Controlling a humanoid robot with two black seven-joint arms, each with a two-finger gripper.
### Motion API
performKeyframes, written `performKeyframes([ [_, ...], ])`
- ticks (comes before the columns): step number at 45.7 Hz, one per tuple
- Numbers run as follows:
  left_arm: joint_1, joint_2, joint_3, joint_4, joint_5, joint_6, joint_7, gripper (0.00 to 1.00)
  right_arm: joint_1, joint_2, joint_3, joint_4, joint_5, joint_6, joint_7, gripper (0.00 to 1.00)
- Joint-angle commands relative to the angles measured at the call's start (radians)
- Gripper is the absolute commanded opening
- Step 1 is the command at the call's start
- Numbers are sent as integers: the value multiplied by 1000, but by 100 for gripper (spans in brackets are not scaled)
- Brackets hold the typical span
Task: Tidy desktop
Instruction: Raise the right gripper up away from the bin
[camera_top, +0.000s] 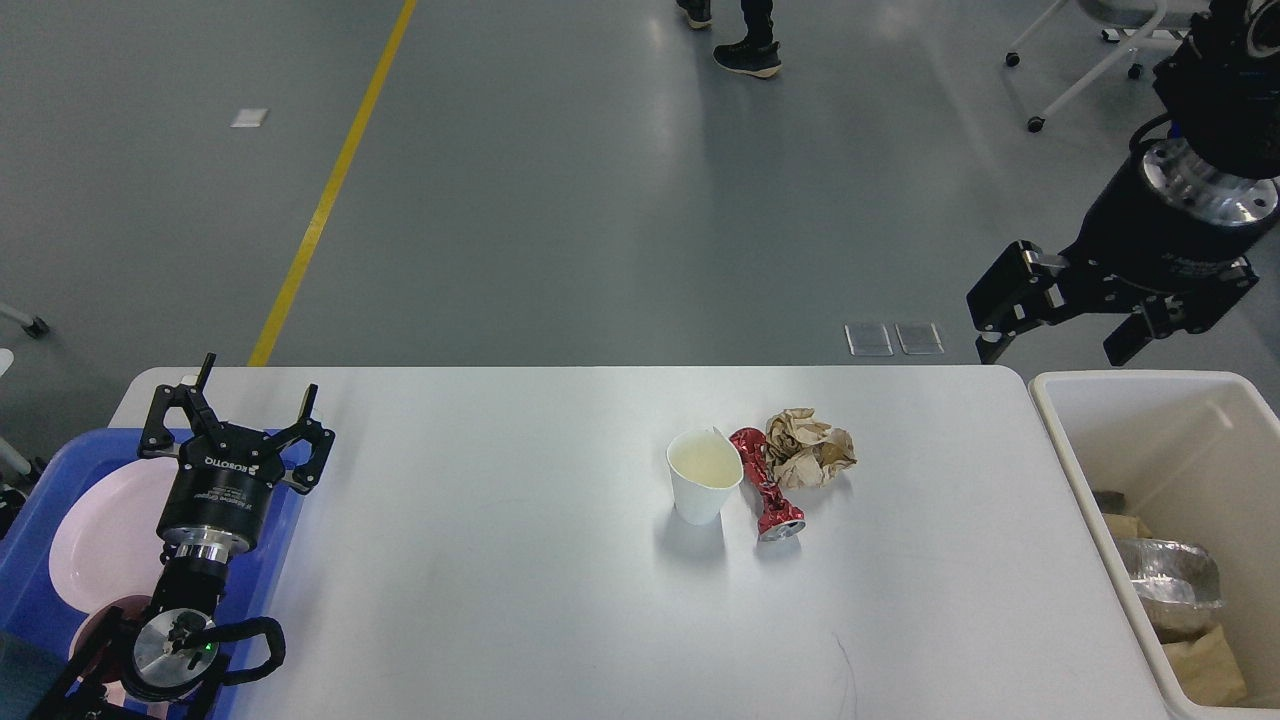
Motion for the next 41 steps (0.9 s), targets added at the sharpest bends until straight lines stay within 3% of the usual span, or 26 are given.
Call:
performKeyframes([
  [1, 0, 0, 0, 0, 0, 0, 0, 96, 124, 46, -28, 131, 73, 0, -1, 100],
  [11, 0, 0, 0, 0, 0, 0, 0, 96, 262, 103, -88, 322, 156, -75, -1, 100],
  [31, 0, 0, 0, 0, 0, 0, 0, 96, 270, 137, -100, 300, 177, -93, 5, 100],
  [41, 0, 0, 0, 0, 0, 0, 0, 96, 157, 162, -65, 167, 176, -133, 7, 100],
])
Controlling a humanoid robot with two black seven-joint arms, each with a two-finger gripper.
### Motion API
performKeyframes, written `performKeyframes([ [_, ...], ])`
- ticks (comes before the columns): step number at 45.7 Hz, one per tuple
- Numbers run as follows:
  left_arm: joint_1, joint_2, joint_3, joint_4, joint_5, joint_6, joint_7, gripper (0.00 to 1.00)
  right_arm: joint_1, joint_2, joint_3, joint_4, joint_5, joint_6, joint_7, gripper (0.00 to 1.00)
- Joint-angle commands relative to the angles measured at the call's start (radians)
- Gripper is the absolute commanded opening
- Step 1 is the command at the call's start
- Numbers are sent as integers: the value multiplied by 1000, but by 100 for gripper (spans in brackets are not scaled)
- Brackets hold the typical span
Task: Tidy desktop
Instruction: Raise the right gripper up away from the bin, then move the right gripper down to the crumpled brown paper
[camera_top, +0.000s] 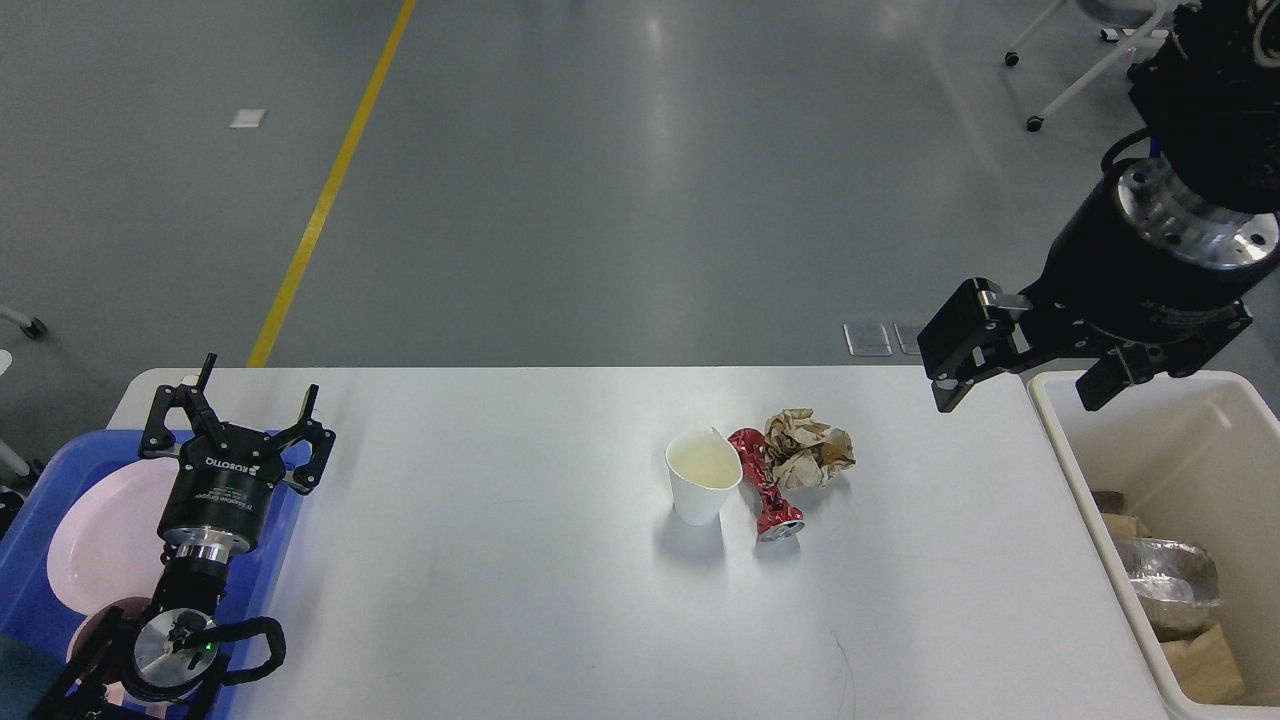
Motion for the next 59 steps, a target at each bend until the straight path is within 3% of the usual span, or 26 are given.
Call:
performKeyframes([
  [1, 0, 0, 0, 0, 0, 0, 0, 96, -96, 14, 28, -91, -1, -46, 0, 100],
  [11, 0, 0, 0, 0, 0, 0, 0, 96, -326, 43, 100, -277, -4, -158, 0, 100],
  [23, 0, 0, 0, 0, 0, 0, 0, 96, -744, 156, 151, -640, -7, -301, -1, 100],
  [32, 0, 0, 0, 0, 0, 0, 1, 96, -1034, 234, 211, -869, -19, -469, 0, 100],
  [48, 0, 0, 0, 0, 0, 0, 0, 96, -1384, 382, 222, -1150, -24, -713, 0, 100],
  [59, 0, 0, 0, 0, 0, 0, 0, 96, -1460, 415, 248, -1176, -48, -818, 0, 100],
])
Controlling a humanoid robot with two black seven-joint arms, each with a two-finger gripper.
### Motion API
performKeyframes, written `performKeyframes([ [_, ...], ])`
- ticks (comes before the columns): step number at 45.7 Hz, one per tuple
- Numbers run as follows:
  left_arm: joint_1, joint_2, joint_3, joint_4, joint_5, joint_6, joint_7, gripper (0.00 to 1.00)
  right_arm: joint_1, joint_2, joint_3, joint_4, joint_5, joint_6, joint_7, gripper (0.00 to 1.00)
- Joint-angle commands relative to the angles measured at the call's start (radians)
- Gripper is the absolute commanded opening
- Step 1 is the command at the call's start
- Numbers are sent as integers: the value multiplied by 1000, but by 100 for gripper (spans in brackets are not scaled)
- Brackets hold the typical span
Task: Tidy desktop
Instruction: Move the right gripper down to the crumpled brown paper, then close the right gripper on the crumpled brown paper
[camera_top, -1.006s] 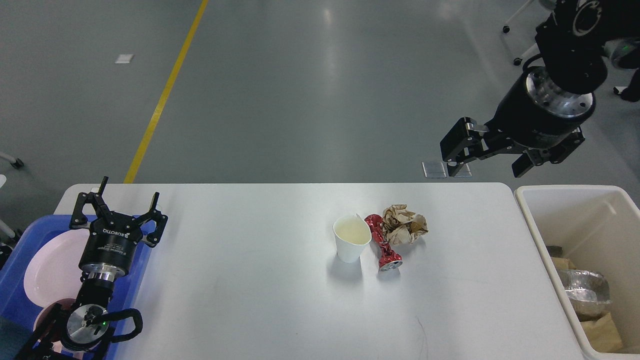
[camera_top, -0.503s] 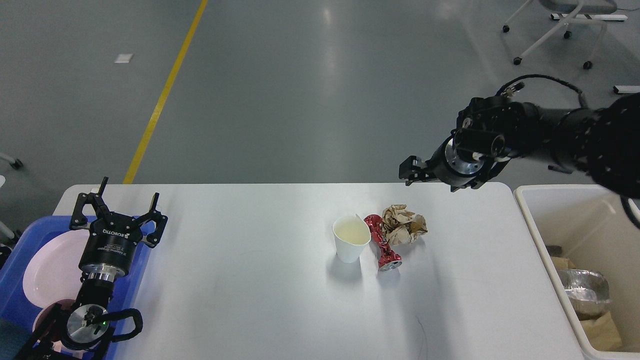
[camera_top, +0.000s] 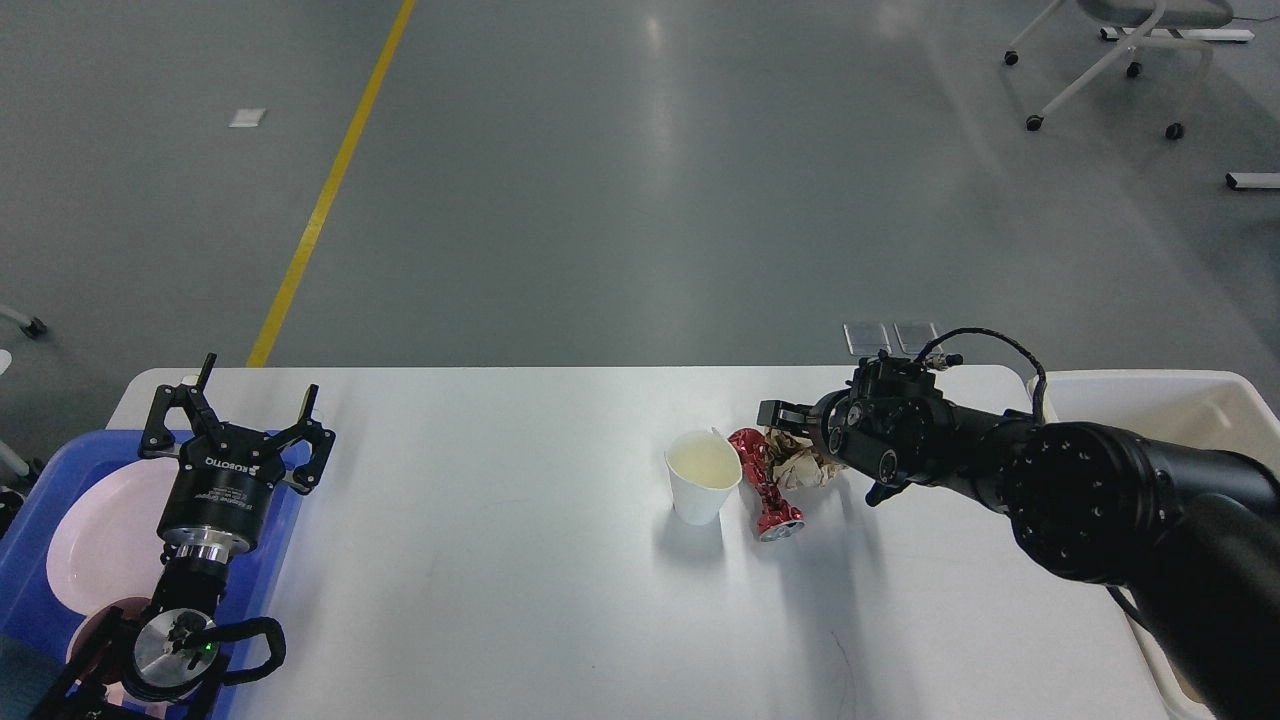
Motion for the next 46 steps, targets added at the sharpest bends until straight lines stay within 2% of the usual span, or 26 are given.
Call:
performKeyframes([
  [1, 0, 0, 0, 0, 0, 0, 0, 96, -34, 15, 5, -3, -24, -55, 0, 100],
  [13, 0, 0, 0, 0, 0, 0, 0, 96, -74, 23, 9, -6, -56, -66, 0, 100],
  [29, 0, 0, 0, 0, 0, 0, 0, 96, -91, 12, 28, -24, -56, -72, -1, 89],
  [32, 0, 0, 0, 0, 0, 1, 0, 96, -100, 12, 28, -22, -58, -71, -4, 77],
  [38, 0, 0, 0, 0, 0, 0, 0, 96, -114, 12, 28, -22, -59, -71, -6, 44],
  [41, 0, 0, 0, 0, 0, 1, 2, 96, -116, 10, 28, -21, -59, -72, -7, 40],
  [43, 0, 0, 0, 0, 0, 1, 0, 96, -117, 10, 28, -21, -59, -72, -7, 33],
  [44, 0, 0, 0, 0, 0, 1, 0, 96, -117, 10, 28, -19, -58, -72, -9, 28],
  [46, 0, 0, 0, 0, 0, 0, 0, 96, -117, 10, 29, -19, -52, -72, -10, 13],
])
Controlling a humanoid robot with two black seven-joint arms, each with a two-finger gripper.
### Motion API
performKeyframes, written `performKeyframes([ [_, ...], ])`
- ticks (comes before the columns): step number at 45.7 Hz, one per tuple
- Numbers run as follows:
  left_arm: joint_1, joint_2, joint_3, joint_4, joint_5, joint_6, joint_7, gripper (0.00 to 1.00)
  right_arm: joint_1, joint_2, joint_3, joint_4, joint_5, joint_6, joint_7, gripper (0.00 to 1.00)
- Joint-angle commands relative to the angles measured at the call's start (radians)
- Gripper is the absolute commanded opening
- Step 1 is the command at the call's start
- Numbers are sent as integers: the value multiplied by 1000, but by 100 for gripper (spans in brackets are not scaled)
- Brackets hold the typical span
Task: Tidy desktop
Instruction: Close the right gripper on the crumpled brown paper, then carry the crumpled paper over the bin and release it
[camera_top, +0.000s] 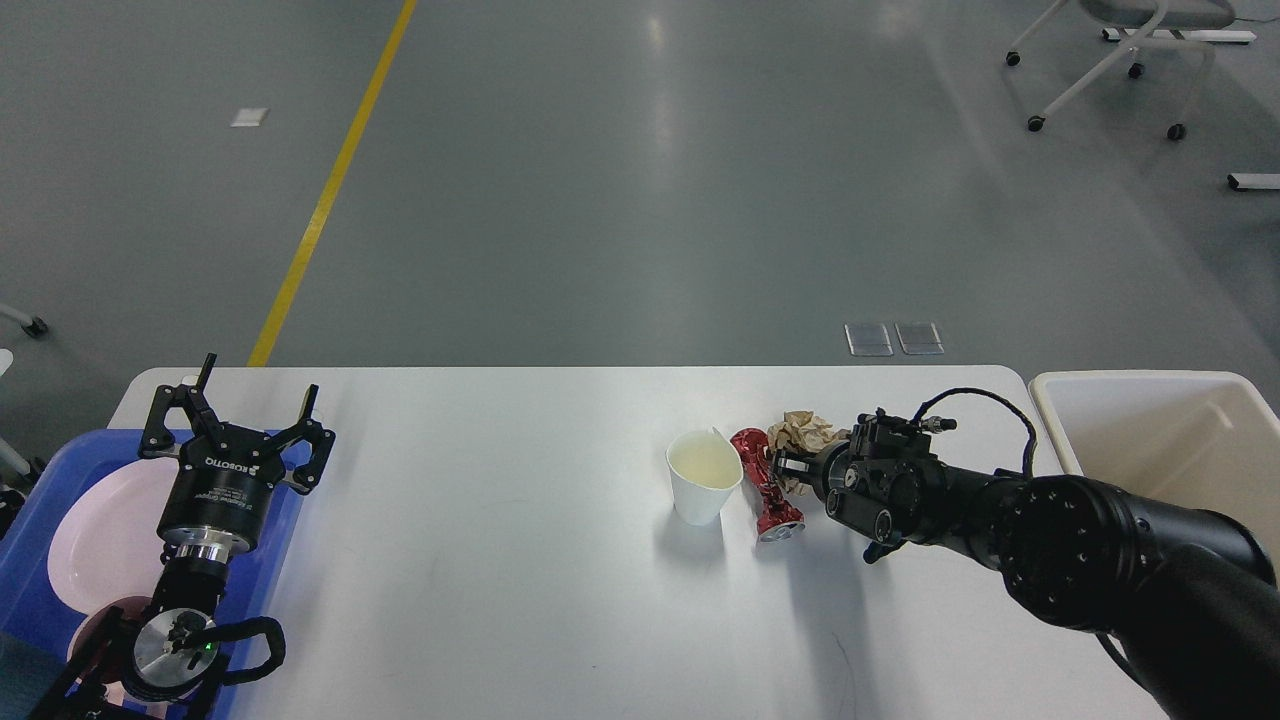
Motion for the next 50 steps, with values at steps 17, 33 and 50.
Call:
performKeyframes([
  [17, 0, 0, 0, 0, 0, 0, 0, 96, -12, -32, 86, 11, 20, -71, -54, 0],
  [33, 0, 0, 0, 0, 0, 0, 0, 96, 78, -118, 92, 150, 63, -63, -56, 0],
  [50, 0, 0, 0, 0, 0, 0, 0, 96, 541, -400, -32, 648, 61, 124, -63, 0],
])
